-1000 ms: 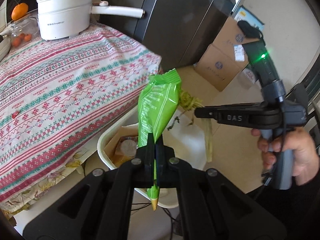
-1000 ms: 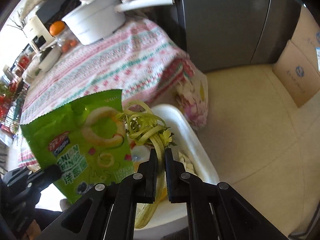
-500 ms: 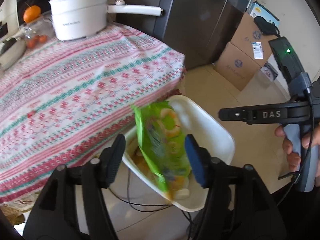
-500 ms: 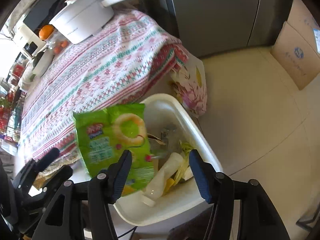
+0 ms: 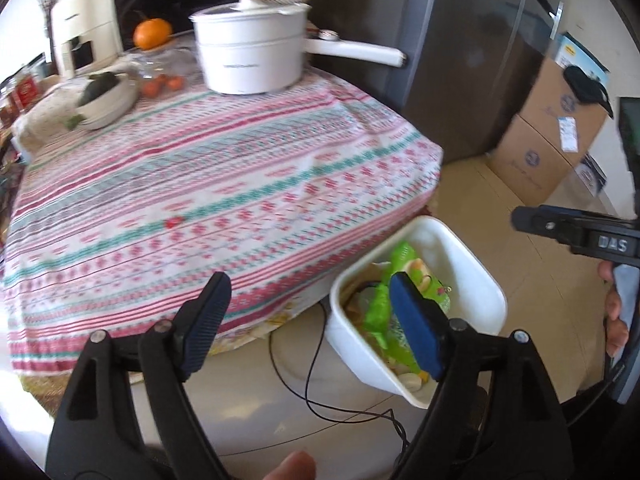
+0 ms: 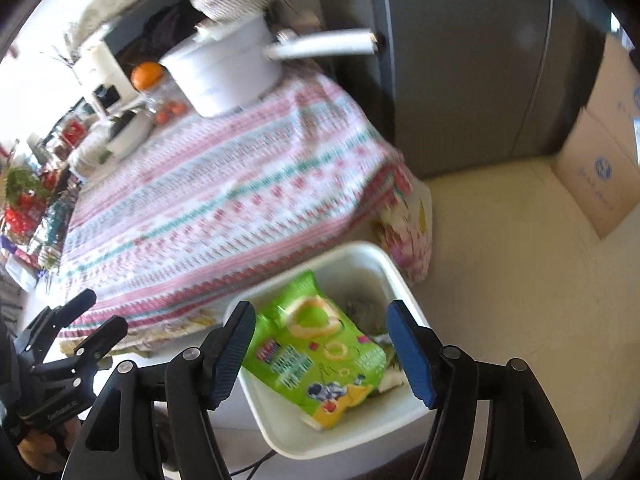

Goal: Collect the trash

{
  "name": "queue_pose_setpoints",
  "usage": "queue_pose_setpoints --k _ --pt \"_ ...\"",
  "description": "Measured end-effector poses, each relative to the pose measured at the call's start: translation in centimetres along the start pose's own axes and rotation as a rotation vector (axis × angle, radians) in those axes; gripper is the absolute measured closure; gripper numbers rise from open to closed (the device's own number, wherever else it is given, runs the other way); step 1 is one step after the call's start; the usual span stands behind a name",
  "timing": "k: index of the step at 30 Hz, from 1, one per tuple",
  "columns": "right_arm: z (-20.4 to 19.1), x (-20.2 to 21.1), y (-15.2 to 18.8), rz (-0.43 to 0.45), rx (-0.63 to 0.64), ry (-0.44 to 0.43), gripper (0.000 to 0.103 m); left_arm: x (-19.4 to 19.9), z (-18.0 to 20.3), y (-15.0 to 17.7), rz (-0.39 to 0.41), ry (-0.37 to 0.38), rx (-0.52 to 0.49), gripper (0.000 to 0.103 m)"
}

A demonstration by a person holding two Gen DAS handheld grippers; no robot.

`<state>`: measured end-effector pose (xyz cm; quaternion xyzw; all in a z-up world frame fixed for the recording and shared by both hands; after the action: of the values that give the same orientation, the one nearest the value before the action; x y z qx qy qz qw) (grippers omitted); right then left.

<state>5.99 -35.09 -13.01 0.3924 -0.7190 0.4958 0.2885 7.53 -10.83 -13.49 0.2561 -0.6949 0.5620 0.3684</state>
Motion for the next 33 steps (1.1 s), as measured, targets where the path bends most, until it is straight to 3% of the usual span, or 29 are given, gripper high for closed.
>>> queue_pose_setpoints --k 6,9,16,33 --pt "-4.6 3.1 -1.2 0.138 0.120 -0.003 0.021 2.4 -2.2 -0.5 0.051 -0.096 0.057 0.001" --pt "-6.7 4.0 -1.4 0.187 0.176 0.002 0.017 3.5 -3.1 -0.8 0.101 -0.177 0.069 0.001" --pt "-10.5 5.0 -1.9 0.276 0.315 0.056 0.015 4.6 -5.7 -1.5 0.142 -0.249 0.120 0.001" --pt "-13.2 6.7 -2.6 0.412 0.399 0.066 0.014 7.1 -7.7 -1.7 0.219 -0.287 0.186 0.001"
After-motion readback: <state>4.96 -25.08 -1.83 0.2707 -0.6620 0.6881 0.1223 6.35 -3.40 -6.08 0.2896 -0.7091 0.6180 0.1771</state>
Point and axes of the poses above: each gripper's, at about its wrist camera, not at the fingertips, and x roughly against the way its jaws point, z to its right, y to its underside, the point moved 5 cm from there along -x, roughly the way its jaws point, and after that the axes turned 12 degrees about -y, right-handed, at the moved point
